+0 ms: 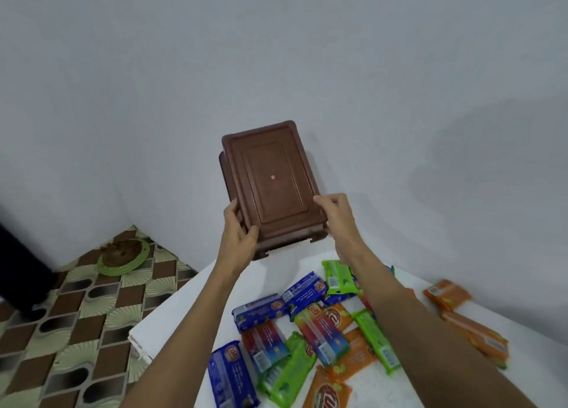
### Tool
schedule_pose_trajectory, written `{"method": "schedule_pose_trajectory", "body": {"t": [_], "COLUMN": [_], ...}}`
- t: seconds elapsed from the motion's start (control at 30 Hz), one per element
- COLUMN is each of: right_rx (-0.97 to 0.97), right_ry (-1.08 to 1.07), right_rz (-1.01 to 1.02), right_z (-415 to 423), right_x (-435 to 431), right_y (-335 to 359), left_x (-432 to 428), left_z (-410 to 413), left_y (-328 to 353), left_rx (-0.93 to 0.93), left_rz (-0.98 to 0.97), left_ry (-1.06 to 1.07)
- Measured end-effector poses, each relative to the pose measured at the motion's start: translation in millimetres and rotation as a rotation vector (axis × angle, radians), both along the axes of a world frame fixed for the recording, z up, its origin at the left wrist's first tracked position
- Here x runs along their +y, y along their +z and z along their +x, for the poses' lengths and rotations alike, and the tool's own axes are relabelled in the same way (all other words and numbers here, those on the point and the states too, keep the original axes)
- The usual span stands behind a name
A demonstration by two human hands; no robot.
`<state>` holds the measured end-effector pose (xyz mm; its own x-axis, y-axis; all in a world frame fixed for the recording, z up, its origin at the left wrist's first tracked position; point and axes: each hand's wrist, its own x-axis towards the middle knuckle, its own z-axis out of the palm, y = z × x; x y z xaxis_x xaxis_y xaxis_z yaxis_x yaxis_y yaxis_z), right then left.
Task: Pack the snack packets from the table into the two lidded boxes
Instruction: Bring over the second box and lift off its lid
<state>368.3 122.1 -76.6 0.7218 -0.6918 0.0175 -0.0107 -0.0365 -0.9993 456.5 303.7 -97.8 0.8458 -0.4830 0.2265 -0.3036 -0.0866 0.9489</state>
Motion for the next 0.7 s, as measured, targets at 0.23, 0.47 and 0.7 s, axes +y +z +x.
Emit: {"method": "schedule_pose_trajectory", "body": {"t": [0.23,0.47,0.7], "right_rx": [-0.199,-0.31,-0.162], "right_ry": [-0.108,-0.205,-0.17], "right_rz": [0.247,0.236,0.213], "right_z": [-63.5,-153.9,-262.2], "right_x": [-11.1,-44.4,-69.8], "right_y": [42.6,53.2,60.5], "left_x": [-10.0,-46.7,-78.7], "left_z": [-31.3,-89.6,-150.8], "left_y": [24.8,47.6,50.5], "left_rx": [-0.045,0.332,0.453], "left_rz": [-0.194,-0.319,-0.302], "left_ry": [-0.099,-0.176,-0.35]}}
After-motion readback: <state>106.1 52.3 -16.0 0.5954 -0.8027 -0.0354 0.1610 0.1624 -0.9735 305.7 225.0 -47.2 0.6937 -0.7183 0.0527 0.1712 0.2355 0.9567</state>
